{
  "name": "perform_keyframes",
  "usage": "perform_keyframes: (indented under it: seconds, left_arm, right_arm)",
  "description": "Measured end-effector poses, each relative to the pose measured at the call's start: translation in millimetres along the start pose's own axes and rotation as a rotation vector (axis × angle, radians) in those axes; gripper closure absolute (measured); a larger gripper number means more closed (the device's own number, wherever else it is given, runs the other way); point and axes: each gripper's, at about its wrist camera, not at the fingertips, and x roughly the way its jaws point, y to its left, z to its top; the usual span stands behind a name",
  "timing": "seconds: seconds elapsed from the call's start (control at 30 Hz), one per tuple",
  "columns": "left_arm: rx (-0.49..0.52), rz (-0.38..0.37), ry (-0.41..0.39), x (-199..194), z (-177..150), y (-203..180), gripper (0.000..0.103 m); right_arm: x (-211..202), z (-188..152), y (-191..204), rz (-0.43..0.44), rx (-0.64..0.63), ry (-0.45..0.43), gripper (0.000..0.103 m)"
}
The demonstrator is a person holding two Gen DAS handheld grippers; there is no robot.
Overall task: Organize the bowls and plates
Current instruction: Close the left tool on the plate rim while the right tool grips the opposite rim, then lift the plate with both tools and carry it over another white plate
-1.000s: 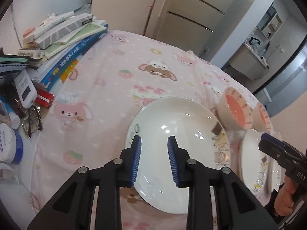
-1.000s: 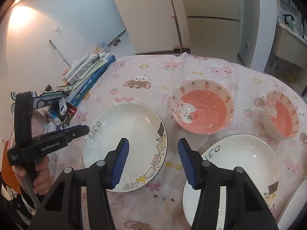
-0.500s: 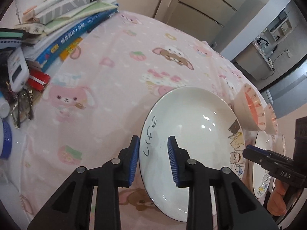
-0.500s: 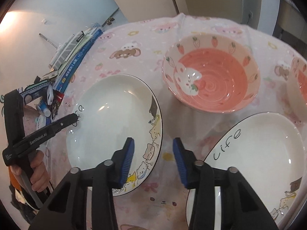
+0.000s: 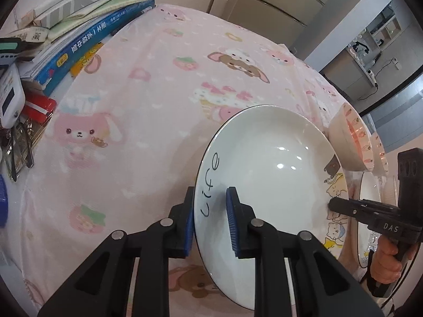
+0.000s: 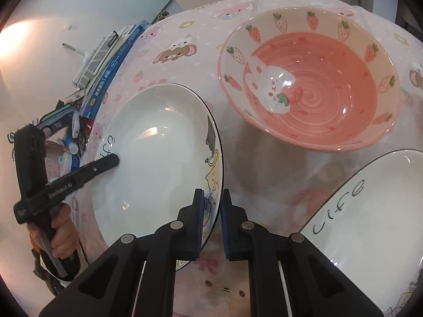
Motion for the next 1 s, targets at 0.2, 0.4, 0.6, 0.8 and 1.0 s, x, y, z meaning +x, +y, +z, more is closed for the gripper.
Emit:
perform_keyframes:
  seconds: [0.2,0.4,0.6,0.8,1.0]
  left_arm:
    - [0.002,-0.005,-0.003,-1,-2,0,0.084]
    - [0.074,0.016,-0.029,-10,-7,-15,0.084]
    - [0.082,-0.027,-0.049,-23,-9,-19,0.084]
    - [0.048,-0.025,-0.067,-37,-10,-21,0.084]
    - [0.090,-0.012,-0.099,-57,-9,-39,0.084]
  right_arm:
    - [2,1,3,-0.009,-0.024,0.000,0.090]
    - [-1,-2,3,-0.049,-0.014,0.009,0.088]
    - [-11,-1,0,-0.053,-0.005,-0.007,0.087]
    - [-25,-3,10,-0.051,-0.035,-0.029,0.087]
    - [-47,-6,11,-0.026,-0.030,-0.056,0.087]
